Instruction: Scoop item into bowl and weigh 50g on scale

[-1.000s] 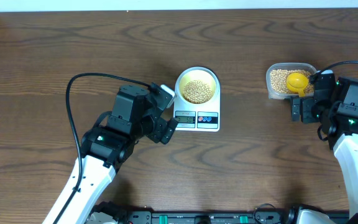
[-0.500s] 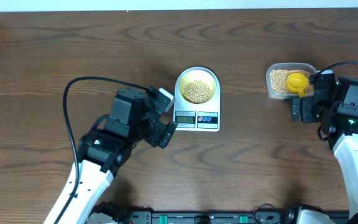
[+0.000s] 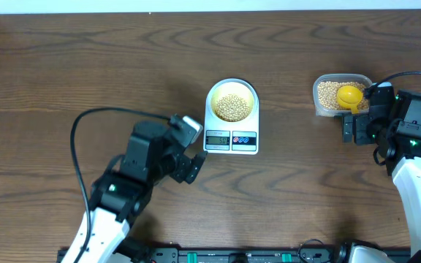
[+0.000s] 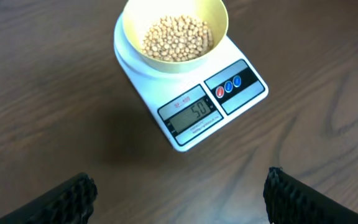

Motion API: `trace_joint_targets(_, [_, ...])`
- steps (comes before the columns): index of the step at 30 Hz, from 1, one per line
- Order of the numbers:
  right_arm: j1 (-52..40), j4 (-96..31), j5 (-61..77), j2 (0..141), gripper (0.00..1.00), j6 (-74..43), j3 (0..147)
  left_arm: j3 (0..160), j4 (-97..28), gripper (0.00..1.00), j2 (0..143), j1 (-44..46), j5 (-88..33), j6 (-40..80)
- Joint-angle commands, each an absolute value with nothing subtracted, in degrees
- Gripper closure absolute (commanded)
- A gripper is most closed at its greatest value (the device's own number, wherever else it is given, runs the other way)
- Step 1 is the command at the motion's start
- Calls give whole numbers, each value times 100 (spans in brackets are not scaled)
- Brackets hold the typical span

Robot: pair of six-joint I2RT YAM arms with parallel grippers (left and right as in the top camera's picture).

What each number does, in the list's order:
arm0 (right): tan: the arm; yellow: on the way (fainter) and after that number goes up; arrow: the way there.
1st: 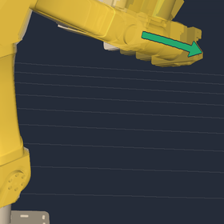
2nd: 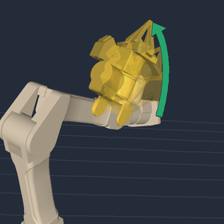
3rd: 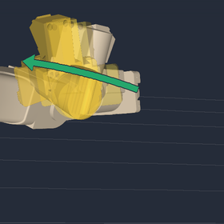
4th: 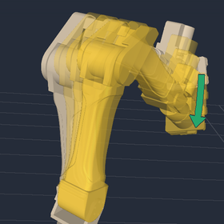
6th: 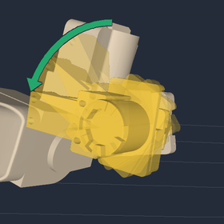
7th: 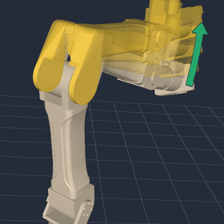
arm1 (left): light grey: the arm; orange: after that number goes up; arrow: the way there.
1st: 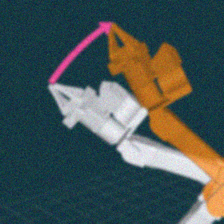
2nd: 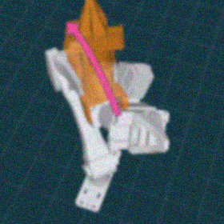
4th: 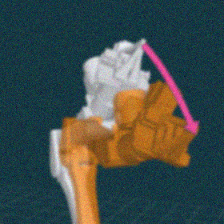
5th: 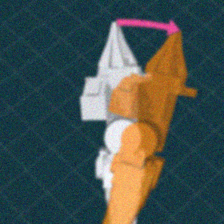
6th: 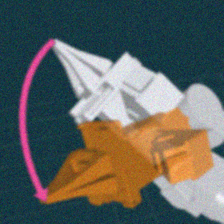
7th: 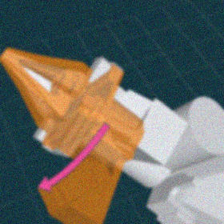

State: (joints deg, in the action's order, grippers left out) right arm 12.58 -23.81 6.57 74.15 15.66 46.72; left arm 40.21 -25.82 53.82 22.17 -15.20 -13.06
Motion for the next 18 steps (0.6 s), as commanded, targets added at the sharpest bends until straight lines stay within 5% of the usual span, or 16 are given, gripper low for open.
trace_joint_targets(1, [1267, -2381, 635, 7330, 1, 1614, 4672, 3614, -2484, 12, 4901, 2108, -1605, -823])
trace_joint_targets(18, [1267, -2381, 635, 7330, 1, 1614, 4672, 2217, -2469, 12, 2405, 1688, -1581, -25])
